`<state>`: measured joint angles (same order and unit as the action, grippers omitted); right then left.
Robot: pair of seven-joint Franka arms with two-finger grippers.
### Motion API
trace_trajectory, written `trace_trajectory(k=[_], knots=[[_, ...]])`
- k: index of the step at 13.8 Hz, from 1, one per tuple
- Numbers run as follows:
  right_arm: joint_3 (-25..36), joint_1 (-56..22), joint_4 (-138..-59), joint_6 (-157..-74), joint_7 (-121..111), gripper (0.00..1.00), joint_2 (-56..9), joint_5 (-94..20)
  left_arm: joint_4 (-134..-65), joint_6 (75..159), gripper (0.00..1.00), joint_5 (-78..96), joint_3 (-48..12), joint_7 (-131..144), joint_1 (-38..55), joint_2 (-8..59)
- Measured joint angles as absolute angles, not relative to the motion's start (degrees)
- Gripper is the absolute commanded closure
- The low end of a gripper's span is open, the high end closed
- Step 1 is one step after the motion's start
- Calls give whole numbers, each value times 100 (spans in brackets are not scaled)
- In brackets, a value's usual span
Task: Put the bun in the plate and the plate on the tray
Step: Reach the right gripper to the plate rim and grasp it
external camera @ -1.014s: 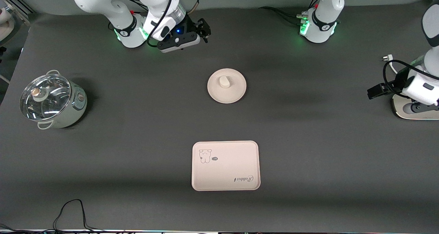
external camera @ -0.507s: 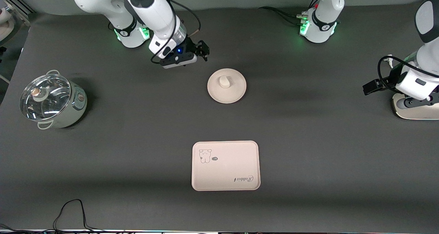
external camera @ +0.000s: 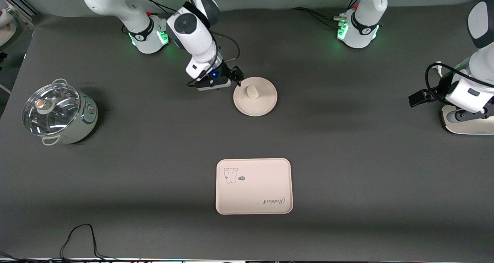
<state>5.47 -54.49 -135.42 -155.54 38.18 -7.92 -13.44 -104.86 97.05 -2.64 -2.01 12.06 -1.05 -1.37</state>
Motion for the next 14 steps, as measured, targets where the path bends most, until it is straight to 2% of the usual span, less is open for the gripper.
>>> trace_trajectory(k=[7,13,14], knots=[[529,-5737,-13658,-17117,4095,0,-2011,-1345,-10503,9710,0,-264,-170,1206,-110,-137],[525,-5754,-13649,-17270,4104,1,-2319,-1346,-10518,9711,0,-264,-157,1206,-113,-137],[524,-5754,-13649,-17272,4104,4,-2328,-1346,-10518,9711,0,-264,-157,1206,-113,-137]])
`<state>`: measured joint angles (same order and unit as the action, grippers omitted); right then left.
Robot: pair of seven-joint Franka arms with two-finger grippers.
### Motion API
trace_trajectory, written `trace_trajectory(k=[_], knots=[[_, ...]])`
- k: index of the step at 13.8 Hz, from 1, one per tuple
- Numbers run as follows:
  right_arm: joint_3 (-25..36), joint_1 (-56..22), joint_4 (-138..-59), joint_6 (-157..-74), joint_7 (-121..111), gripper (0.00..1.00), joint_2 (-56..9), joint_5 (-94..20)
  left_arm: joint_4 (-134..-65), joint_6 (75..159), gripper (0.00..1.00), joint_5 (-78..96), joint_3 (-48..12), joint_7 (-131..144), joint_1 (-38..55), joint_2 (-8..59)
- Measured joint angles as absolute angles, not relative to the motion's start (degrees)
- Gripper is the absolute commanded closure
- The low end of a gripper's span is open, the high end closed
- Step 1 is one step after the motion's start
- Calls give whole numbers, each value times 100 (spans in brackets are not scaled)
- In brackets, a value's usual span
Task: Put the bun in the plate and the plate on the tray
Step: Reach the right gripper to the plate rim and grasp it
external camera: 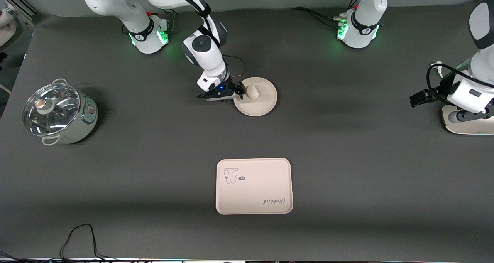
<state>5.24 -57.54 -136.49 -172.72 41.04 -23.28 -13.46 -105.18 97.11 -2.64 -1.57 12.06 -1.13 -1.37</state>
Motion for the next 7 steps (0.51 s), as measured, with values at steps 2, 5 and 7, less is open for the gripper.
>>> trace_trajectory(k=[2,5,7], knots=[[525,-5754,-13648,-17281,4104,22,-2334,-1346,-10518,9711,0,-264,-157,1206,-113,-137],[525,-5754,-13647,-17293,4104,61,-2336,-1346,-10518,9711,0,-264,-157,1206,-113,-137],[525,-5754,-13647,-17295,4104,84,-2336,-1346,-10518,9715,0,-265,-157,1206,-113,-137]])
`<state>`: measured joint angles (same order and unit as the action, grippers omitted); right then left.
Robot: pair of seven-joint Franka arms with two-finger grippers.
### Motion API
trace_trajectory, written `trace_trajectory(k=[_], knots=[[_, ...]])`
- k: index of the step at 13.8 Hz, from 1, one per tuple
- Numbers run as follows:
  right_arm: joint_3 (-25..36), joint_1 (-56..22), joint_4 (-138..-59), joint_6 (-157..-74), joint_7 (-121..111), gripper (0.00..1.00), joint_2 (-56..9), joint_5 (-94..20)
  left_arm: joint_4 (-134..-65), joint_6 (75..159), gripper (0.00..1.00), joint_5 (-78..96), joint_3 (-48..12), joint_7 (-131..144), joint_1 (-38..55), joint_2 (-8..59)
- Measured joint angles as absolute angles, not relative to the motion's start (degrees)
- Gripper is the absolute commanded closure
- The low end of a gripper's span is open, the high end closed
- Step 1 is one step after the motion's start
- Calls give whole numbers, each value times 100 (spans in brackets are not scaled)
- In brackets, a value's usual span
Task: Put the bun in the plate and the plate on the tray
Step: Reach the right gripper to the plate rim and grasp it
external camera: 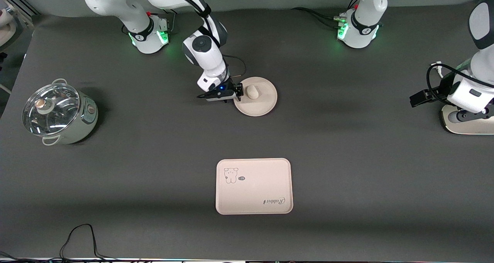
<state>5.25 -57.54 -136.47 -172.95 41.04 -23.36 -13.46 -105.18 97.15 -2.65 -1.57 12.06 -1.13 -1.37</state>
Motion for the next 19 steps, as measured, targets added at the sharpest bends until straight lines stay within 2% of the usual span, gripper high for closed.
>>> trace_trajectory(k=[4,12,16,19], knots=[[524,-5755,-13635,-17312,4105,100,-2334,-1346,-10518,9715,0,-265,-157,1206,-113,-137],[543,-5645,-13544,-17218,4105,100,-2120,-1351,-10518,9722,0,-265,-157,1206,-113,-136],[567,-5260,-13384,-16198,4105,100,-1244,-1368,-10518,9723,0,-265,-157,1206,-113,-135],[569,-5114,-13368,-15924,4105,100,-743,-1455,-10518,9723,0,-265,-157,1205,-113,-134]])
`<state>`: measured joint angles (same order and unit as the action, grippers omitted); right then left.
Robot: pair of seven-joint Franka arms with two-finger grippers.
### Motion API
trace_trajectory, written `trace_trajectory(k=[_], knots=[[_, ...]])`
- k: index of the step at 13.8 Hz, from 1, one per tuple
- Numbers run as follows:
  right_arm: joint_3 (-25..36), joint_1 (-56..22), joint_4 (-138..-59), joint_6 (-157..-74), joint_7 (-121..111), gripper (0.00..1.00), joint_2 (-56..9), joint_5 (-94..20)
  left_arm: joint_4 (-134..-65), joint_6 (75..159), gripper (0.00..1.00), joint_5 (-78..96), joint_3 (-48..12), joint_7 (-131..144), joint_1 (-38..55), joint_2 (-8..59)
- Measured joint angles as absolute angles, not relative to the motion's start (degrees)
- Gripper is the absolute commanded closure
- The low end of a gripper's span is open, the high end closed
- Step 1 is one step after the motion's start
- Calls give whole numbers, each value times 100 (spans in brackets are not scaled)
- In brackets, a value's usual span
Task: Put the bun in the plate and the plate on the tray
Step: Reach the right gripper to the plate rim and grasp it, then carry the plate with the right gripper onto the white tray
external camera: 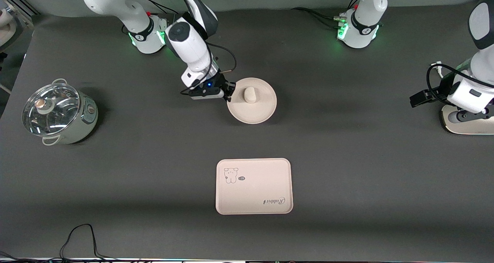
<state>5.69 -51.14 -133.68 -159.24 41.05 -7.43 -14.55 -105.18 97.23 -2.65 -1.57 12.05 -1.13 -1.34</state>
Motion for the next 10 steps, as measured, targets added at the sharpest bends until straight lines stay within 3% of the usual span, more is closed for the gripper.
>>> trace_trajectory(k=[4,10], knots=[[574,-4906,-12802,-15923,4104,100,-1111,-1507,-10519,9723,0,-265,-157,1206,-113,-134],[580,-4208,-10392,-15501,4085,100,-2866,-1512,-10520,9723,0,-265,-157,1206,-113,-133]])
